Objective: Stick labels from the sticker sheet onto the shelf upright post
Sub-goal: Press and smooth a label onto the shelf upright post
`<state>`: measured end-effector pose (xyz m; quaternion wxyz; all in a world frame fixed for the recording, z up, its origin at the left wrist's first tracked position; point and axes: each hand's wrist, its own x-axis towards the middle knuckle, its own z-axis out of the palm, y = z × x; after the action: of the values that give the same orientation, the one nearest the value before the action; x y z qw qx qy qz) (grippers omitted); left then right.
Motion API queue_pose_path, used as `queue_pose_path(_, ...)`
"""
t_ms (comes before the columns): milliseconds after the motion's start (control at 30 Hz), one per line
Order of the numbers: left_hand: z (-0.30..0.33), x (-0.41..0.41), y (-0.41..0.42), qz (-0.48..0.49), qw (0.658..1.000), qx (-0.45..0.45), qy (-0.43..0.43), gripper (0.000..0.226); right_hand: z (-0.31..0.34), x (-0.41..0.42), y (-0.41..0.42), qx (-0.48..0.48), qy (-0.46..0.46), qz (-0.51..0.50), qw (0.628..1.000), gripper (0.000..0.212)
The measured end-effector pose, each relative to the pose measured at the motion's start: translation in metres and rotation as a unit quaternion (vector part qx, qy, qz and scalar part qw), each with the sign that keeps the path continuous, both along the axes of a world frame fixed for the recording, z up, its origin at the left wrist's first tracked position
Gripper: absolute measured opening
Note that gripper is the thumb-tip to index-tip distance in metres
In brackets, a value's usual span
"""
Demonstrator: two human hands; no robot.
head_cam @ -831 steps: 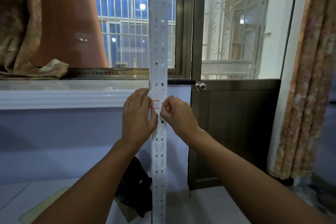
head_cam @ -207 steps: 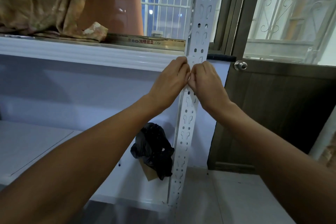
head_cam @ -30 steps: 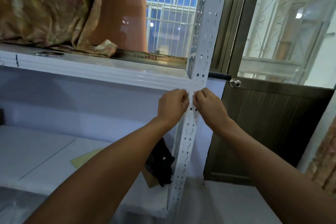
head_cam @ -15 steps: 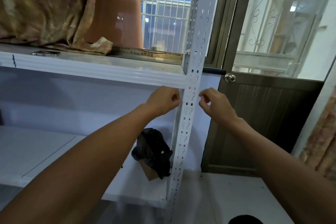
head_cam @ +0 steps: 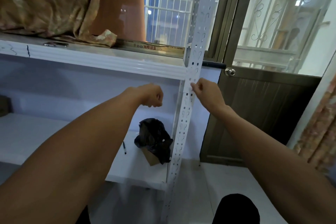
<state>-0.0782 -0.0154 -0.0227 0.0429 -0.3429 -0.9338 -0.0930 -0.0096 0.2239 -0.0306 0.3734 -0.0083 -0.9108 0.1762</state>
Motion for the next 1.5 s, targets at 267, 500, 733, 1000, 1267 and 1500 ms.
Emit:
queue_pose_path(267,-0.013,-0.007,-0.042,0.059,0.995,-0.056,-0.062,0.015,0.006,-0.012,-0.006,-0.174,-0.022,-0.078,0.981,0.05)
queue_pose_path(500,-0.005,0.005,-0.037,0.056,0.995,-0.054,-0.058,0.013,0.008,0.002,-0.008,-0.117,-0.065,-0.024,0.991,0.02)
queue_pose_path(733,0.0,0.004,-0.02,0.031,0.997,-0.05,-0.055,0.011,0.017,-0.001,-0.02,-0.088,-0.069,-0.041,0.993,0.03)
queue_pose_path(1000,0.019,0.006,-0.008,-0.003,0.999,-0.049,-0.017,0.016,0.036,0.011,-0.02,0.08,-0.305,-0.099,0.944,0.035)
queue_pose_path(1267,0.035,0.031,-0.008,-0.035,0.999,0.013,0.03,0.003,0.059,0.026,-0.02,0.115,-0.343,-0.058,0.93,0.063)
queue_pose_path(1500,0.013,0.041,-0.022,-0.028,0.997,0.069,-0.001,0.021,0.059,0.04,-0.042,0.106,-0.296,0.014,0.949,0.03)
